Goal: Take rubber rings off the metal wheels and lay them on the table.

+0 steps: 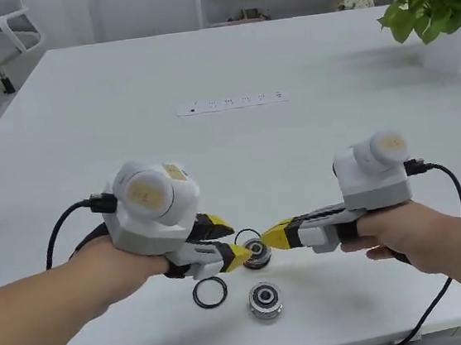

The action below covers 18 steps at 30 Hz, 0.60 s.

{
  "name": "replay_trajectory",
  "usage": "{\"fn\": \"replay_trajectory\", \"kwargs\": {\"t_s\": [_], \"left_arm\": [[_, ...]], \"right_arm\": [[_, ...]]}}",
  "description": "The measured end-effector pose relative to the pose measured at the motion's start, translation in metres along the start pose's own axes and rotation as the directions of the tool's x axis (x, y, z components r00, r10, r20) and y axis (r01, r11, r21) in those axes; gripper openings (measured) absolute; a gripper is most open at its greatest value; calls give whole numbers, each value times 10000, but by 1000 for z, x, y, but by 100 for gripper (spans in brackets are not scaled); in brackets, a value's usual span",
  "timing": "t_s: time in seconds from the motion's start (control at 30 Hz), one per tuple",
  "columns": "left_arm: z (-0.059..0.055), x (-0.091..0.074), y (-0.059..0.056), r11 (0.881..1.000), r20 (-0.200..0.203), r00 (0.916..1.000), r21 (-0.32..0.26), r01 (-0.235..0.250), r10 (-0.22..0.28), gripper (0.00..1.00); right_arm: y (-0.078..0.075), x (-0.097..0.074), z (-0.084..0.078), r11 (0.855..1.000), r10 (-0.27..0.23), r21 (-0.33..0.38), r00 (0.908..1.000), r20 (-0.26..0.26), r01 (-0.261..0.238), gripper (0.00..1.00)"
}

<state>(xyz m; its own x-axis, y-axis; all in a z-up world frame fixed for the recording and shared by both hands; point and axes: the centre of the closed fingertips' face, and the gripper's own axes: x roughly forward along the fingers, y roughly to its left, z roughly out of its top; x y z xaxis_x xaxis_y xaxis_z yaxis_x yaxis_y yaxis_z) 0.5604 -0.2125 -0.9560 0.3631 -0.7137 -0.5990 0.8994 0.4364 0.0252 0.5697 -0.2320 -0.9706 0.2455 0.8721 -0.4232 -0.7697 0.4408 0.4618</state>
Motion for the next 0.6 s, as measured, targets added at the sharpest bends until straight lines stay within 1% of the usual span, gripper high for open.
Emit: {"fn": "replay_trajectory", "kwargs": {"t_s": [0.17,0.37,0.5,0.6], "left_arm": [[0,-14,-5,10000,147,9999,-28,19,-18,31],[-3,-29,-6,9999,256,9996,-106,-68,71,37],[-6,-38,-6,9996,313,9994,-235,-149,156,42],[-11,-45,-5,9989,340,9992,-430,-207,222,45]], "right_arm": [[7,1,2,9999,83,-71,10000,-4,-83,0],[18,5,6,9994,294,-180,9996,-36,-294,0],[27,9,8,9986,463,-241,9989,-57,-464,0],[31,12,7,9981,557,-263,9984,-111,-560,0]]}}
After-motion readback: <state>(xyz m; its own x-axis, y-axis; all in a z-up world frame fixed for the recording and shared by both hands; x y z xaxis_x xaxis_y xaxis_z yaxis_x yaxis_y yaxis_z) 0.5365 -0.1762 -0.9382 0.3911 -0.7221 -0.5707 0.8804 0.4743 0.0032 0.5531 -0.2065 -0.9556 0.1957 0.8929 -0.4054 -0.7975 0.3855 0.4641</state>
